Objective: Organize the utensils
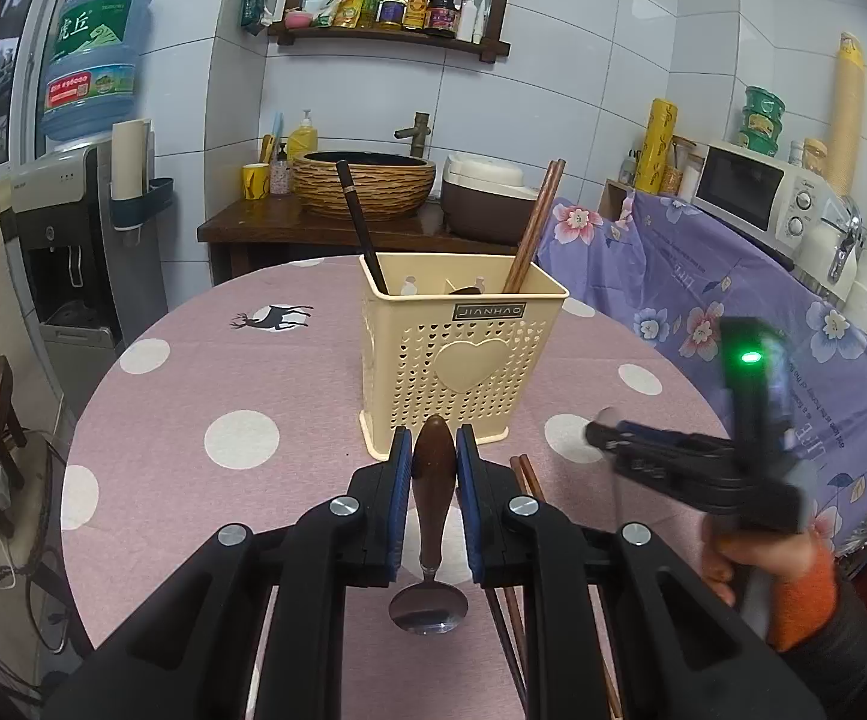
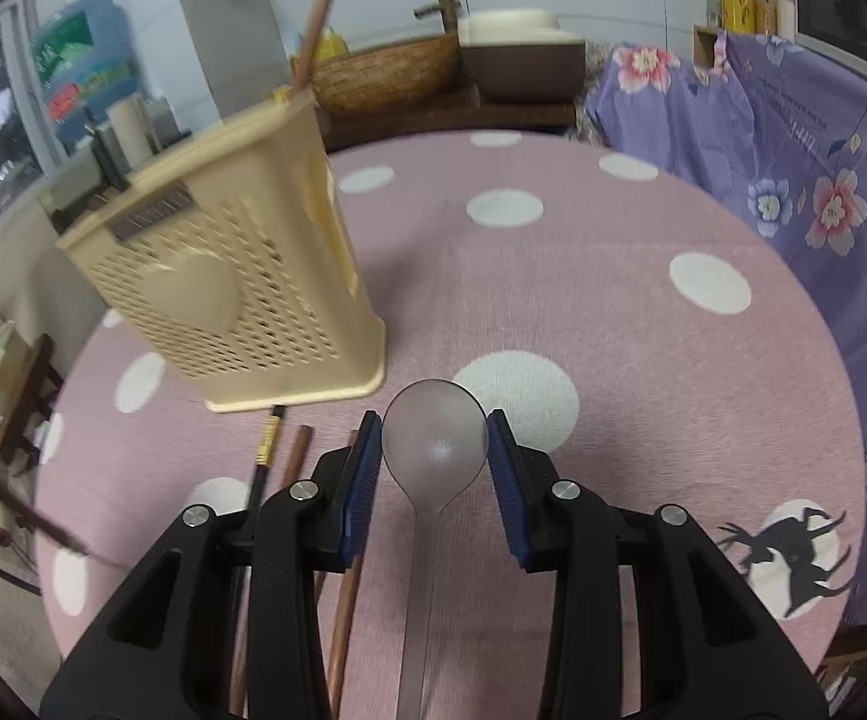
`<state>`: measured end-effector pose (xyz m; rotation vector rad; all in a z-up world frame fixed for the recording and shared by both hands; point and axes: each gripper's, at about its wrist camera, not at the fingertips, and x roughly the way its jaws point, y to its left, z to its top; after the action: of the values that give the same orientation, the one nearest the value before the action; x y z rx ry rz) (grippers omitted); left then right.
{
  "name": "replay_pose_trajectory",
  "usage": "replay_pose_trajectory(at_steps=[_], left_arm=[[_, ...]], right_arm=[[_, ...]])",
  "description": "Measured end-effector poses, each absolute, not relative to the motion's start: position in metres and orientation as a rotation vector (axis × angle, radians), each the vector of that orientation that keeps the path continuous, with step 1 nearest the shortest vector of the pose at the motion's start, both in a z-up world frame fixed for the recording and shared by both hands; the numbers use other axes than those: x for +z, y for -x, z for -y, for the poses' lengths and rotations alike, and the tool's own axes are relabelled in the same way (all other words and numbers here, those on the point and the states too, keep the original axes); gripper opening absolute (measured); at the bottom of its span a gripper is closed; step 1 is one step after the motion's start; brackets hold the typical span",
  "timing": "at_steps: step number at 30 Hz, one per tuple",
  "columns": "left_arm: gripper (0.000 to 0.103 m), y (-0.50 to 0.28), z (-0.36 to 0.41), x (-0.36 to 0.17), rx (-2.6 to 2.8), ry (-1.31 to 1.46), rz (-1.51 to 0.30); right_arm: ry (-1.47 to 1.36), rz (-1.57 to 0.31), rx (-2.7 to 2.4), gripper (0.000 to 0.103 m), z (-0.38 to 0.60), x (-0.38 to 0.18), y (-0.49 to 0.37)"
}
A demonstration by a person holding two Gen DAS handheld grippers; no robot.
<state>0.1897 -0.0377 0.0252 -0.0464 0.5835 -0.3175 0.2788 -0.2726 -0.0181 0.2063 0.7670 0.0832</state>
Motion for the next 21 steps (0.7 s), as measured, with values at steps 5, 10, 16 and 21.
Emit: replay_pose_trajectory(at_steps=[5,10,16,21], left_arm=[[0.016,-0.189,0.036,0.025,-0.316,0.05,-0.583],[0.016,-0.188,0.035,0.025,-0.312,0.054,-0.581],[0.016,-0.189,0.035,0.025,-0.311,0.054,-0.582],[0.016,-0.188,0.033,0.026,-0.307,0.058,-0.573]], right_arm=[[-0.204,-0.676,0.128,0.036,0.283,0.014,-0.239],[-0.198,-0.63,0.143,0.036,0.287,0.024,-0.216],[-0.204,-0.62,0.144,0.036,0.289,0.022,-0.211],[-0.2,-0.603,0.147,0.036,0.287,0.024,-0.21]])
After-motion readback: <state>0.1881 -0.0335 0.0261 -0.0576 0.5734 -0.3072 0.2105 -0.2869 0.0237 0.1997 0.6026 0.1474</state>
